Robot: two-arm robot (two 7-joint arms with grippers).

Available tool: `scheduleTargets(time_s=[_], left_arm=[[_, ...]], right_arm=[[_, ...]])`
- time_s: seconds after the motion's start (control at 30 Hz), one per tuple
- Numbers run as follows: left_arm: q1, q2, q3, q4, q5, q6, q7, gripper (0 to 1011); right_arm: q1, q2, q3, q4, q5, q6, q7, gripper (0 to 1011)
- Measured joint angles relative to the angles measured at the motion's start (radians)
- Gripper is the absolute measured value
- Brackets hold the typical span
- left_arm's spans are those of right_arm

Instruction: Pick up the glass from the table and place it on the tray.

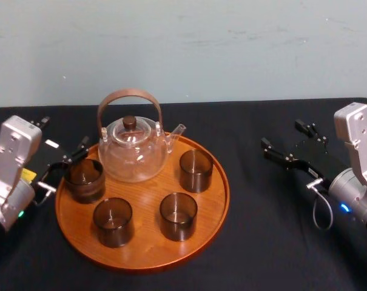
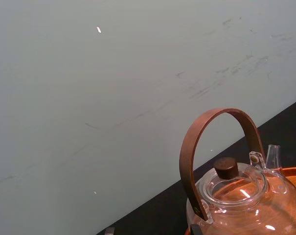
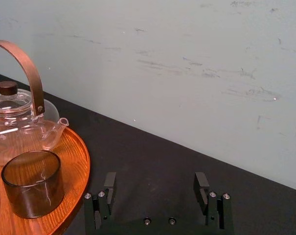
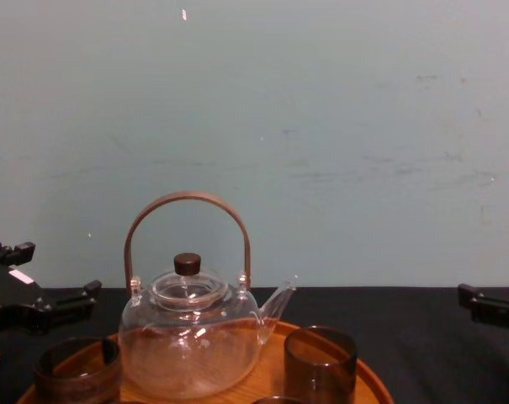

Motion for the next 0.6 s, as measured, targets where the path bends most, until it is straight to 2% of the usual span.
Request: scheduleTargets(time_s=[0.6], left_arm=[[0.0, 0.0, 0.0, 0.0, 0.0, 0.0, 0.0, 1001]], right_arm=[[0.0, 0.0, 0.0, 0.0, 0.0, 0.0, 0.0, 1002]])
